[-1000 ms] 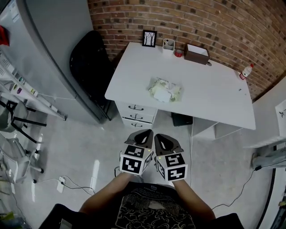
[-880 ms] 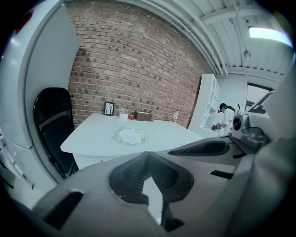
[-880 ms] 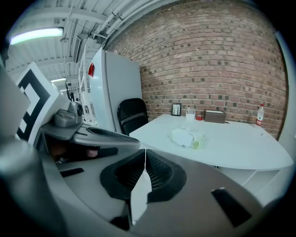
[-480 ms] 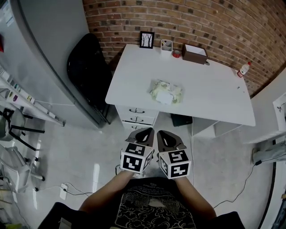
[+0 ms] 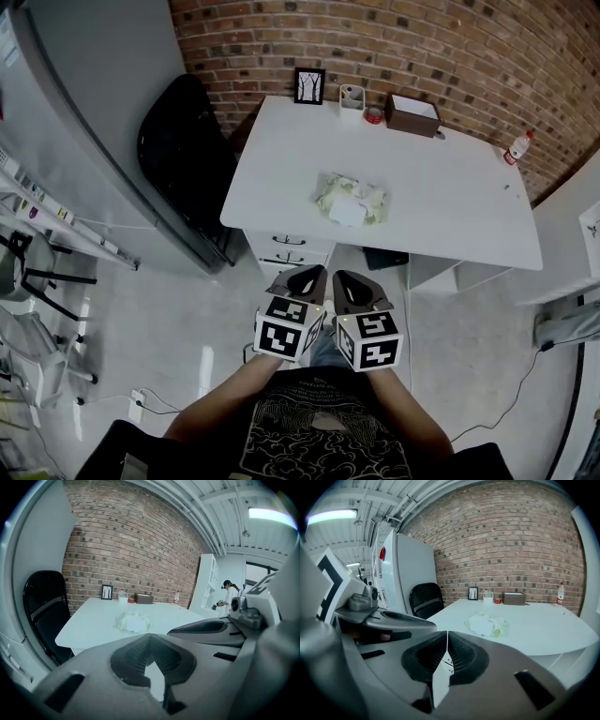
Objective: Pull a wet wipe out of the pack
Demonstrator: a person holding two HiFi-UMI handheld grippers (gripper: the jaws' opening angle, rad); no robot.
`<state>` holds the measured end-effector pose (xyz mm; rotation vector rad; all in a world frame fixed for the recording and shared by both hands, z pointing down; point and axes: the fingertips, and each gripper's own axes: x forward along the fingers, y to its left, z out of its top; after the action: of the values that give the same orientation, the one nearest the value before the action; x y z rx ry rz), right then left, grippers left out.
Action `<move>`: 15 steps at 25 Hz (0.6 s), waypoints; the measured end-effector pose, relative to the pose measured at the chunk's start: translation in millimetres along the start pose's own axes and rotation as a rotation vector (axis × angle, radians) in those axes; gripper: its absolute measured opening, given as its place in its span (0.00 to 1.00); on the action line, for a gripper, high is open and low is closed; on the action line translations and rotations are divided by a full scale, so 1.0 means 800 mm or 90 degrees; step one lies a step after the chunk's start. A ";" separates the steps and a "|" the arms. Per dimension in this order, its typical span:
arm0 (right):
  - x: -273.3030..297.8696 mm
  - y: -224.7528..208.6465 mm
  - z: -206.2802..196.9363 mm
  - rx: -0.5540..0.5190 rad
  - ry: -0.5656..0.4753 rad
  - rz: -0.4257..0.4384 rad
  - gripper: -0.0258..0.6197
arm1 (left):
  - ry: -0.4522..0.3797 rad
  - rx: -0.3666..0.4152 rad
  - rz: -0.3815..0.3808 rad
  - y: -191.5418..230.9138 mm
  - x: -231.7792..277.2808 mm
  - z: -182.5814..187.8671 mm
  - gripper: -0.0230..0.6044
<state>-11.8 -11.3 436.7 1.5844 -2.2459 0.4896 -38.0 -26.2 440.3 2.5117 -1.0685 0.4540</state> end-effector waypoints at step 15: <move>0.083 -0.079 0.037 0.003 0.016 0.009 0.07 | 0.017 -0.006 0.008 0.040 0.101 0.043 0.06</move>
<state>24.9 -99.9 446.7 1.5577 -2.2394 0.5169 -3.3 -111.9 451.4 2.4856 -1.0746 0.4831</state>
